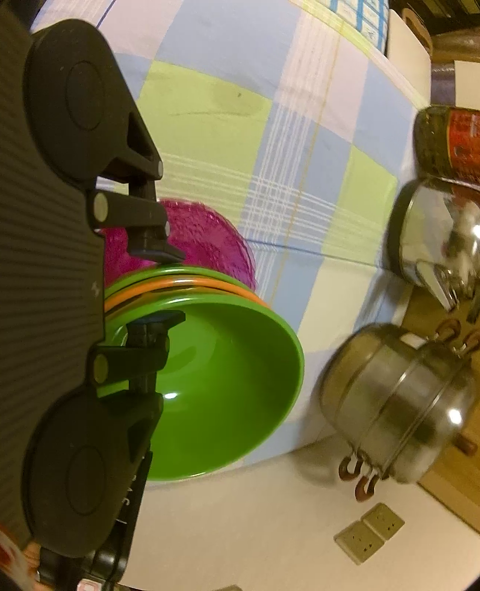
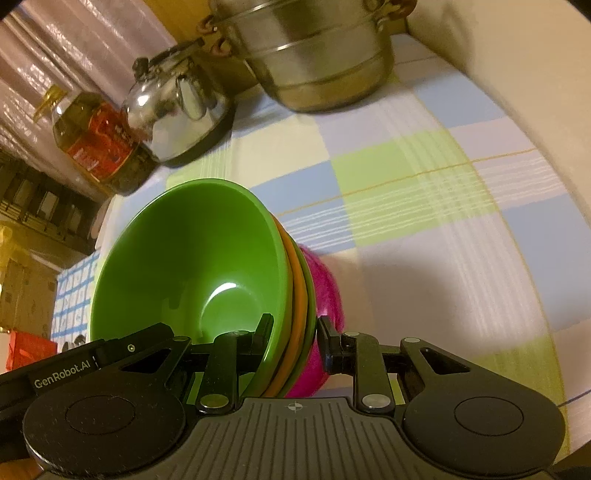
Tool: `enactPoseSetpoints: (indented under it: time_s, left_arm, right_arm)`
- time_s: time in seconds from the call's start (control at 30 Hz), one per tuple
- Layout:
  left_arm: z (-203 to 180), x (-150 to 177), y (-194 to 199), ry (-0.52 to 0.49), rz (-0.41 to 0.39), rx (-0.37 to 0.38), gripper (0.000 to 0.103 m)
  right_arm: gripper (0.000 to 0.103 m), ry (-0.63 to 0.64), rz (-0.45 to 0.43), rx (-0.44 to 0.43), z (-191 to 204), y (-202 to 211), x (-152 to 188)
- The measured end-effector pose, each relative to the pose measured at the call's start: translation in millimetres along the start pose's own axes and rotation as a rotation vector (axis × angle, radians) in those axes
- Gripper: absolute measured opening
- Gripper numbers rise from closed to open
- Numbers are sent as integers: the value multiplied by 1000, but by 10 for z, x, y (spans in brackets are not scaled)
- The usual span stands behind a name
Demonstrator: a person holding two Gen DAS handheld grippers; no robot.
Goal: Organize plates and bowls
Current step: 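Carry the bowl stack with both tools over the pink glass plates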
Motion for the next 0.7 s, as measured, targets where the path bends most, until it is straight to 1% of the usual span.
enactPoseSetpoints:
  time_s: [0.33, 0.7]
  left_arm:
    - [190, 56, -189, 32, 26, -6, 24]
    - [248, 71, -294, 47, 42, -1, 24]
  right_arm:
    - [25, 4, 34, 17, 16, -253, 52]
    - [25, 4, 41, 28, 30, -343, 48]
Point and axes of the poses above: each gripper's, at about its wrist camera, not at the fingertips, and y roughly against the way its jaws point, z to its left, x to its underside, the point moved 4 cm from there along -y, roughly the way its jaws point, and after that the axes turned 13 degrees about -y, right-handed, at the moved point
